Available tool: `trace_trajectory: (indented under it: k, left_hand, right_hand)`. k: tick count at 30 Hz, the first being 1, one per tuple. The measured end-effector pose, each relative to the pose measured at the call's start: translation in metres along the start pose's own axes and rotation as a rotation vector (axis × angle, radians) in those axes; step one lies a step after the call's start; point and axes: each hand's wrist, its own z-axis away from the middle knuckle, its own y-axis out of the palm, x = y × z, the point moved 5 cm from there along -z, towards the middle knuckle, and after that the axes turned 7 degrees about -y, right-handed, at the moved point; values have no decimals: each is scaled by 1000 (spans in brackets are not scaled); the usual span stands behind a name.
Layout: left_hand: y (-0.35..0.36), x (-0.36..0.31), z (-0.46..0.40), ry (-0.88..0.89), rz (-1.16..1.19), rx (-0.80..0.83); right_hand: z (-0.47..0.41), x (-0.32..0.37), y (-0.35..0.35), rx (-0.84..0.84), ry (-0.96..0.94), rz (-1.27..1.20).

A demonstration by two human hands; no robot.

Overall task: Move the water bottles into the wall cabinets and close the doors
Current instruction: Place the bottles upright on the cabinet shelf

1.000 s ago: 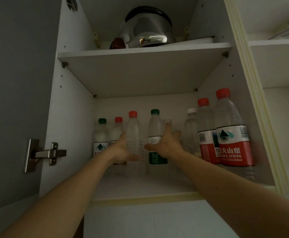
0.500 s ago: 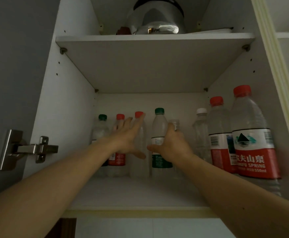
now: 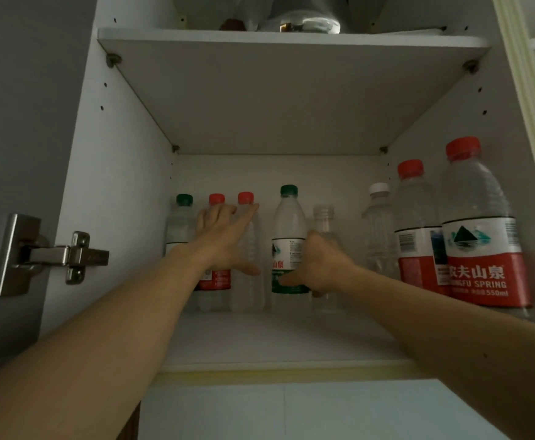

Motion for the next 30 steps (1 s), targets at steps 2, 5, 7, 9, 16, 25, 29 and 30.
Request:
trace_trajectory:
  k: [2,5,7,9,16,25,29,30]
  left_hand:
    - [1,4,0,14,31,-6]
    - [3,9,0,47,60,-17]
    - [3,10,0,64,60,-47]
    - [3,11,0,73,47,-59]
    - [6,11,1,90,-44,-18]
    - [8,11,-3,92,-87,-72]
    - [7,11,-1,83,-130,-98]
    - [7,9,-1,80,-145,-108]
  right_hand:
    - [-2,5,4,31,28,-15]
    - [-9,10,10,71,64,-21]
    - [-14,13,13,90,90,-24]
    - [-17,15,16,110,117,-40]
    - [-24,14,24,134,175,-68]
    - [-38,6,37,91,127,-11]
    - [-38,4,38,80,99,1]
    - [-37,4,38,82,98,-12]
